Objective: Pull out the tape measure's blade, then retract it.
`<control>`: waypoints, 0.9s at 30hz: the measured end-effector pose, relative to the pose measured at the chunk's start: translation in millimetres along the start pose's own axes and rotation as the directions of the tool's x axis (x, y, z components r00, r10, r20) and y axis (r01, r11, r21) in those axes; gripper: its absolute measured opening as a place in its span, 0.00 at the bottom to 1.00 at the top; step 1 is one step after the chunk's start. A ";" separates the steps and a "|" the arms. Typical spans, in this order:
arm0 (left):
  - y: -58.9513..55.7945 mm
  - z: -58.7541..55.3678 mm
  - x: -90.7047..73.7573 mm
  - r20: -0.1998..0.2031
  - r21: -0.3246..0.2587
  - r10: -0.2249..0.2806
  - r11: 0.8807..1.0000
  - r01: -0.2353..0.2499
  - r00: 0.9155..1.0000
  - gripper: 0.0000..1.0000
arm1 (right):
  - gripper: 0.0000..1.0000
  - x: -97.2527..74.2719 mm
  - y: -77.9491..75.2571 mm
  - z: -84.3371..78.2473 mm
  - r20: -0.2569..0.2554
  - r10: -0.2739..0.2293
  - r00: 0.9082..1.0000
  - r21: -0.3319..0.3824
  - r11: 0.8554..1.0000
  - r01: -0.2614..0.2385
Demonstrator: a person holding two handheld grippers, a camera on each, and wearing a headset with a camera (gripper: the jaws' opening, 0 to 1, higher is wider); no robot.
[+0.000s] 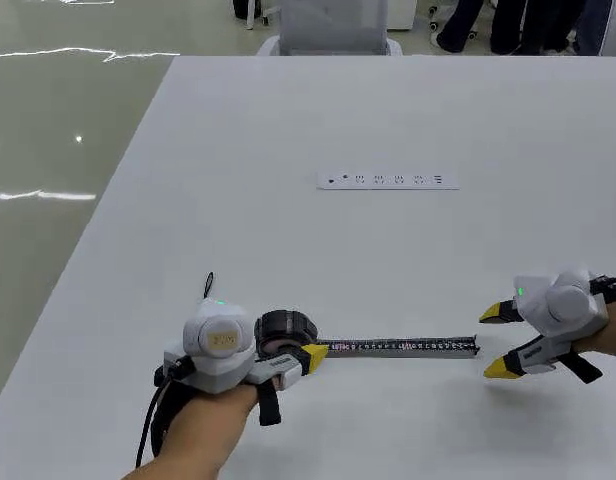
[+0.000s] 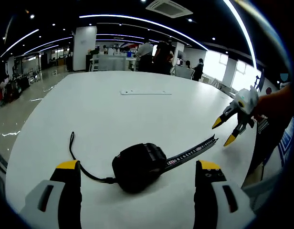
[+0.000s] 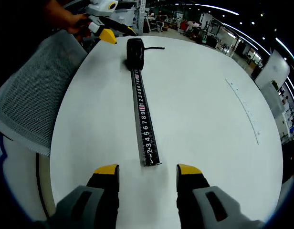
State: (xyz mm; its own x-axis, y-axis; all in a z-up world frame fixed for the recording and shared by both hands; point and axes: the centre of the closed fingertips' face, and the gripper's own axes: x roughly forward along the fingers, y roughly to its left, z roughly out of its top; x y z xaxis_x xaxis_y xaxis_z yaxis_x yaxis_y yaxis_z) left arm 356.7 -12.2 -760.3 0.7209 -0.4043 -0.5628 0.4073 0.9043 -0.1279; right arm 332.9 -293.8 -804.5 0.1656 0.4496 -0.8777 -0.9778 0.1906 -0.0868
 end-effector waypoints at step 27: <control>7.8 3.3 14.6 0.026 0.011 0.058 0.998 -0.058 0.998 0.97 | 0.23 21.1 -0.3 -6.4 -0.022 0.089 0.996 -0.020 0.996 -0.089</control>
State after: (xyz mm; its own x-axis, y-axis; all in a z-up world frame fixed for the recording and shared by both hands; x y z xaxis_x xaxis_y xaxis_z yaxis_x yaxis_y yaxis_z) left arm 372.2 -11.5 -766.8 0.7574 -0.3550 -0.5480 0.3708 0.9247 -0.0865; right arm 335.9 -290.0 -826.0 0.0753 0.4455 -0.8921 -0.9911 0.1320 -0.0177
